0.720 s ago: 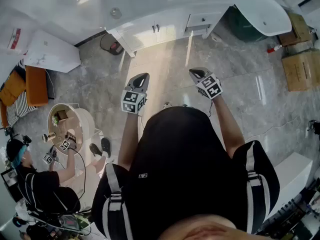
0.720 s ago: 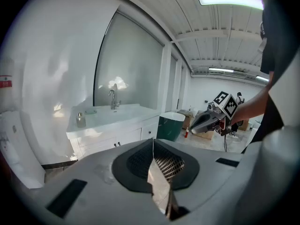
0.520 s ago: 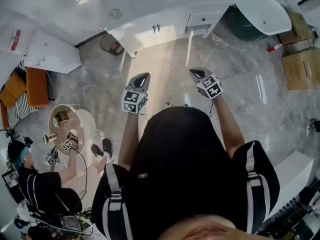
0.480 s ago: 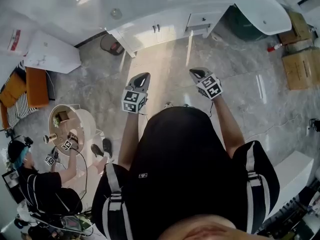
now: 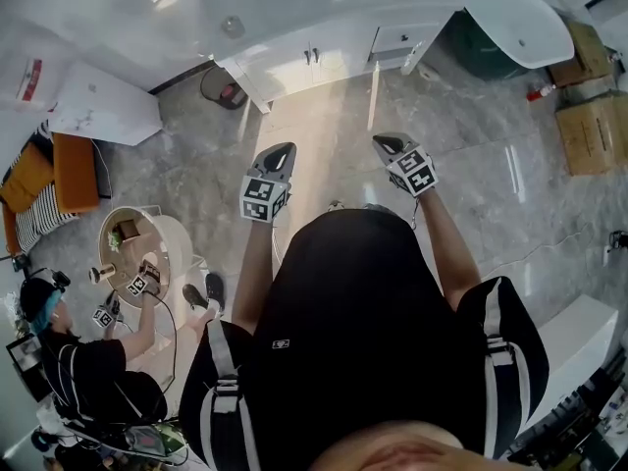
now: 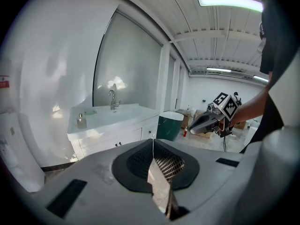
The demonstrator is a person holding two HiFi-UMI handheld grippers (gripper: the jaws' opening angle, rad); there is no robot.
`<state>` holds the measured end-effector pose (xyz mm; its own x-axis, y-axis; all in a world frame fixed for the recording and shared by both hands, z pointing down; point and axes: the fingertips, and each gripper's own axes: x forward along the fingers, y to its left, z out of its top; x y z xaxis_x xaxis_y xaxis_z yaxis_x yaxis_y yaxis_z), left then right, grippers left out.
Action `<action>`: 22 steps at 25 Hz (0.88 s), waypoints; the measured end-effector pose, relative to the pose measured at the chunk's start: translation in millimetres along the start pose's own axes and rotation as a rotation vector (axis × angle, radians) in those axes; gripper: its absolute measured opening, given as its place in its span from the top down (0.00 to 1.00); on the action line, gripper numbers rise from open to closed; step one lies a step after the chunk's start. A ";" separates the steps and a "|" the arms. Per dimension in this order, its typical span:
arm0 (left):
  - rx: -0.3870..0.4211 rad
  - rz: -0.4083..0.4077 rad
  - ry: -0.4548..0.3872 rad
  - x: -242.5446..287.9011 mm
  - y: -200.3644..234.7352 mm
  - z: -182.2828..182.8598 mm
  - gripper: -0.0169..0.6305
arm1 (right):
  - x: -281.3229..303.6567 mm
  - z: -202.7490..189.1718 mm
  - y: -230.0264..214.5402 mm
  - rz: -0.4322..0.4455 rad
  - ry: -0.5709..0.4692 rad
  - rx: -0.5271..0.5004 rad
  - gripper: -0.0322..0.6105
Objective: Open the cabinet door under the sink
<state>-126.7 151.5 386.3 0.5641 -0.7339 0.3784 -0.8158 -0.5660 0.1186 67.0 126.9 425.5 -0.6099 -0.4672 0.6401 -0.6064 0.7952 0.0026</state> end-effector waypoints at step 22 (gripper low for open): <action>-0.031 0.071 0.005 -5.6 65.6 6.1 0.95 | 69.4 19.0 -14.5 0.044 0.013 0.036 0.86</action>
<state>-182.6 116.2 386.4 0.5044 -0.7698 0.3911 -0.8572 -0.5010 0.1195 23.9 75.5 455.2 -0.6301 -0.4269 0.6486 -0.5970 0.8005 -0.0530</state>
